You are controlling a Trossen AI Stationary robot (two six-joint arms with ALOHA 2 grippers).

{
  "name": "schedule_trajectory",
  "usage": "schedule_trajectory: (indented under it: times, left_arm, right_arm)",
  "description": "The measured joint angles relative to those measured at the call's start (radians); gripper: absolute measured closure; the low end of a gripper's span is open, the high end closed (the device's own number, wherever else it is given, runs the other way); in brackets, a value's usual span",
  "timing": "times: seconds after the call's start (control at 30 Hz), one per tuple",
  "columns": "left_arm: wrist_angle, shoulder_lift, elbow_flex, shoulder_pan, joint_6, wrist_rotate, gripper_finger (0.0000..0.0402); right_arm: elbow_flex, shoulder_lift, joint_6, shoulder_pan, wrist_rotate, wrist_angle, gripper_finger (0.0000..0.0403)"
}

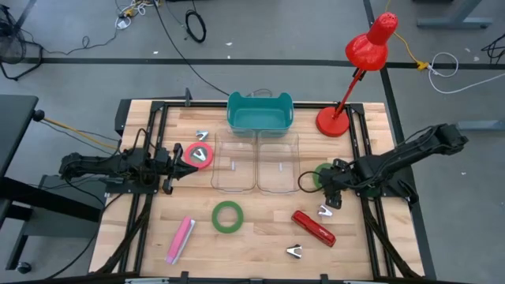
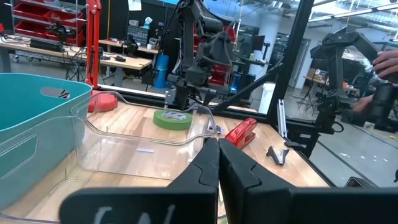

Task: Pick and place Stapler, Stapler remover, tape
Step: Put the top green tape into the right transparent bin

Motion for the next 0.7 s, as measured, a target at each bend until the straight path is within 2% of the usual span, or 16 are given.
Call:
schedule_trajectory:
  times: [0.27, 0.5, 0.7]
  left_arm:
    - [0.0, 0.0, 0.0, 0.0, 0.0, 0.0, 0.0399]
    - [0.0, 0.0, 0.0, 0.0, 0.0, 0.0, 0.0399]
    - [0.0, 0.0, 0.0, 0.0, 0.0, 0.0, 0.0399]
  right_arm:
    - [-0.025, 0.038, 0.018, 0.0, 0.007, 0.046, 0.013]
    - [-0.028, 0.073, 0.018, 0.0, 0.081, 0.055, 0.013]
    - [-0.08, 0.092, 0.051, 0.0, 0.062, 0.128, 0.013]
